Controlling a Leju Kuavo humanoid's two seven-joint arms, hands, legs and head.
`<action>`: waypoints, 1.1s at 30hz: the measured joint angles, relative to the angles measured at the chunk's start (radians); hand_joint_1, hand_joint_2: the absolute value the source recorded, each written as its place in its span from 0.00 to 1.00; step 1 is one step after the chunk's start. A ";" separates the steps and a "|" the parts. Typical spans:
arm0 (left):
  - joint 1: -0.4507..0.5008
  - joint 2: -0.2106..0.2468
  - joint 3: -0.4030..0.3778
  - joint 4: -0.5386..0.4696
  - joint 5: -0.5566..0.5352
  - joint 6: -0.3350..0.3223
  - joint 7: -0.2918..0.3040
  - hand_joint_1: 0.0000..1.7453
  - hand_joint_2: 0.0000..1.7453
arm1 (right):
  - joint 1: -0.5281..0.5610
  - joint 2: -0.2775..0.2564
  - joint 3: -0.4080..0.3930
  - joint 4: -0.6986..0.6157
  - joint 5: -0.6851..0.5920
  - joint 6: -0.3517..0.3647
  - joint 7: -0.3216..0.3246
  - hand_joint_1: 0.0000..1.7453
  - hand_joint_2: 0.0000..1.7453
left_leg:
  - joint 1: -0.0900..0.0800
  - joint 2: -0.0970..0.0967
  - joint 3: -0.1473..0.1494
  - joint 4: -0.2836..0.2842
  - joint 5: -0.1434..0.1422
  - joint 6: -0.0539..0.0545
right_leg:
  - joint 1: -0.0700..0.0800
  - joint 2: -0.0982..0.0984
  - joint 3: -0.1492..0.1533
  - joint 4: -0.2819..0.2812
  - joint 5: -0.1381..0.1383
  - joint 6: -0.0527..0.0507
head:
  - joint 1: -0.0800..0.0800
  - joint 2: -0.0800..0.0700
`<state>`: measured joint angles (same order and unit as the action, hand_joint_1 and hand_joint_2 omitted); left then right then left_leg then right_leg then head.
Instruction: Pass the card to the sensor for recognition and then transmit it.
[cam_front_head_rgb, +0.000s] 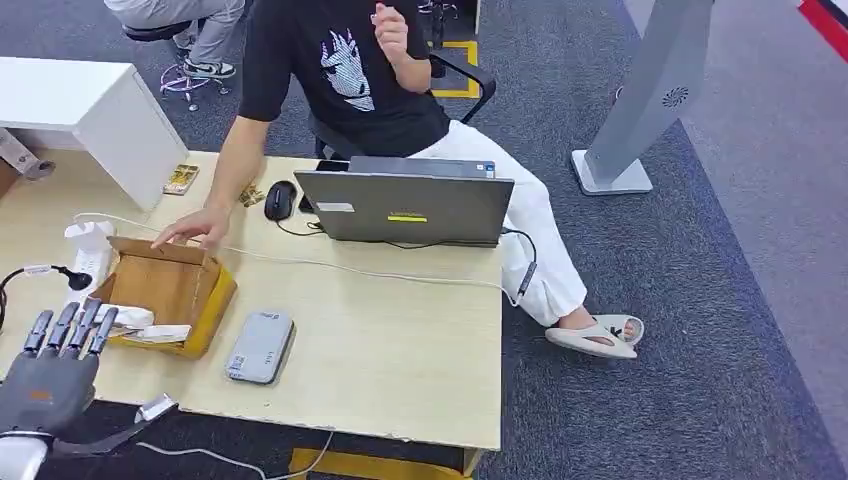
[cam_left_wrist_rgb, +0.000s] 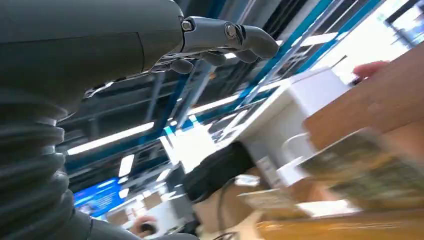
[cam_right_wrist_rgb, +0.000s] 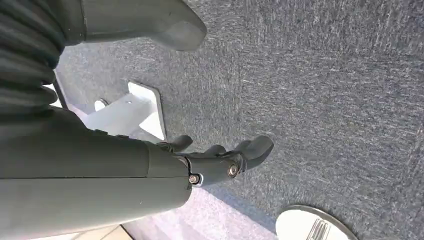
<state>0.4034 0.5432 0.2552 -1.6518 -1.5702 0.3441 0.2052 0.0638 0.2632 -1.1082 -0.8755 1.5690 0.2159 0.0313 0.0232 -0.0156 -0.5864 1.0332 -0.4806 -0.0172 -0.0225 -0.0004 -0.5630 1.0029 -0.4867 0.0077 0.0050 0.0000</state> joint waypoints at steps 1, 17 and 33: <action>-0.008 0.000 -0.012 0.000 0.000 0.007 -0.011 0.00 1.00 | 0.000 0.000 0.000 0.000 0.000 0.000 0.000 0.00 1.00 | 0.000 0.000 0.000 0.000 0.000 0.000 | 0.000 0.000 0.000 0.000 0.000 0.000 | 0.000 0.000; -0.125 -0.081 -0.085 0.027 0.002 0.116 -0.124 0.00 1.00 | -0.001 -0.002 0.016 0.007 0.000 -0.015 -0.001 0.00 1.00 | 0.000 -0.001 0.000 0.000 0.000 0.000 | 0.000 -0.001 0.001 0.000 0.000 0.000 | 0.001 0.000; -0.277 -0.451 0.294 0.010 0.150 -0.129 -0.302 0.00 1.00 | -0.002 -0.002 0.018 0.004 0.000 0.005 0.017 0.00 1.00 | -0.001 0.000 0.000 0.000 0.000 0.000 | 0.000 0.000 0.000 0.000 0.001 0.001 | 0.000 0.000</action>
<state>0.1265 0.0923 0.5494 -1.6415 -1.4202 0.2147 -0.0969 0.0623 0.2617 -1.0903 -0.8717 1.5690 0.2209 0.0484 0.0225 -0.0160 -0.5862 1.0336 -0.4805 -0.0170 -0.0229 -0.0002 -0.5633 1.0029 -0.4861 0.0085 0.0046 0.0000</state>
